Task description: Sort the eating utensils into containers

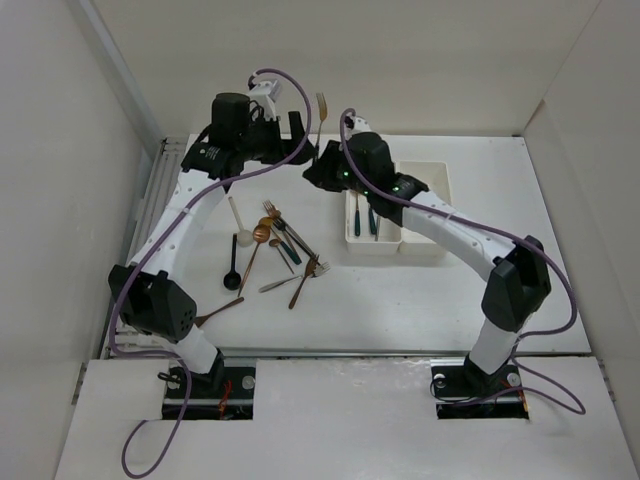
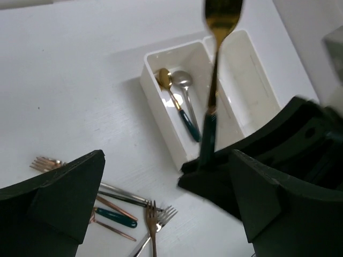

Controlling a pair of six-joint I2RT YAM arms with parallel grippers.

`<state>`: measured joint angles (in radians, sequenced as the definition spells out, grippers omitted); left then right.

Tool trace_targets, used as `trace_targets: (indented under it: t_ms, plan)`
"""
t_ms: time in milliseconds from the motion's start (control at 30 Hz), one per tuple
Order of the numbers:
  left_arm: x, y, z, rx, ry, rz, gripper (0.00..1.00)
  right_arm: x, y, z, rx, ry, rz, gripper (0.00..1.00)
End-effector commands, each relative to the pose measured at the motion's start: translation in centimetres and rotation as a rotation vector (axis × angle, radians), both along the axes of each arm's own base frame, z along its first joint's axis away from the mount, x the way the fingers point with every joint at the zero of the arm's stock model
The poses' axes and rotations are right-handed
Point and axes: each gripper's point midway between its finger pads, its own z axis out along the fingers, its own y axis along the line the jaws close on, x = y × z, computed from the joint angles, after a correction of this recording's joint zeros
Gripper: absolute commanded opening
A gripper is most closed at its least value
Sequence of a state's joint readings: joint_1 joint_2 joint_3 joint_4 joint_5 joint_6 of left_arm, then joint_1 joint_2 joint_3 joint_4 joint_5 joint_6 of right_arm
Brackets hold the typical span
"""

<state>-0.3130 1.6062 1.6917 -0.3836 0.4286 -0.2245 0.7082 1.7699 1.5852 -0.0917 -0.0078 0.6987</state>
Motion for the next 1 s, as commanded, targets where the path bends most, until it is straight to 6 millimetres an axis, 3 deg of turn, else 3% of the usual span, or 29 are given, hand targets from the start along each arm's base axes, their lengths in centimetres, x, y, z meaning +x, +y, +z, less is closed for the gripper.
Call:
trace_targets:
  t_ms: [0, 33, 100, 167, 300, 400, 567, 633, 667, 767, 833, 867, 900, 967]
  plan:
    - [-0.9, 0.6, 0.1, 0.08, -0.005, -0.005, 1.0, 1.5, -6.5, 3.4, -0.112, -0.134, -0.072, 0.0]
    - [-0.2, 2.0, -0.4, 0.125, -0.007, 0.051, 1.0, 2.7, -10.0, 2.0, -0.16, -0.092, -0.097, 0.0]
    - [0.5, 4.0, -0.7, 0.19, -0.029, 0.112, 1.0, 2.3, -15.0, -1.2, -0.31, 0.005, -0.117, 0.0]
    - [1.4, 8.1, -1.0, 0.284, -0.049, 0.266, 1.0, 2.4, -20.2, -3.7, -0.421, 0.082, -0.179, 0.0]
    - [2.4, 14.6, -0.6, 0.415, -0.089, 0.543, 1.0, -0.7, -27.2, -9.2, -0.623, 0.272, -0.238, 0.0]
    - [2.1, 16.0, -1.9, 0.486, -0.063, 0.564, 1.0, -1.8, -30.4, -11.5, -0.664, 0.359, -0.298, 0.0]
    - [0.6, 16.5, -6.2, 0.516, 0.009, 0.468, 1.0, -2.2, -32.6, -16.1, -0.708, 0.473, -0.301, 0.0]
    - [-0.2, 16.7, -8.7, 0.554, 0.049, 0.443, 1.0, -1.7, -32.3, -17.5, -0.715, 0.487, -0.277, 0.0]
    - [-0.4, 16.8, -9.4, 0.56, 0.064, 0.438, 1.0, -1.5, -32.2, -19.4, -0.729, 0.525, -0.251, 0.0]
    - [-1.7, 16.9, -12.3, 0.608, 0.135, 0.393, 0.96, 0.3, -31.4, -19.8, -0.707, 0.519, -0.232, 0.0]
    - [-2.8, 17.1, -15.4, 0.651, 0.223, 0.347, 0.93, 0.7, -31.1, -20.3, -0.702, 0.522, -0.224, 0.12]
    - [-3.3, 17.0, -16.1, 0.666, 0.24, 0.32, 0.9, 1.6, -30.9, -19.7, -0.688, 0.501, -0.238, 0.2]
    - [-3.7, 17.2, -17.1, 0.685, 0.267, 0.302, 0.88, 1.9, -31.1, -19.4, -0.694, 0.492, -0.251, 0.35]
    - [-4.9, 17.3, -19.0, 0.706, 0.31, 0.268, 0.88, 2.1, -31.5, -19.1, -0.702, 0.495, -0.273, 0.46]
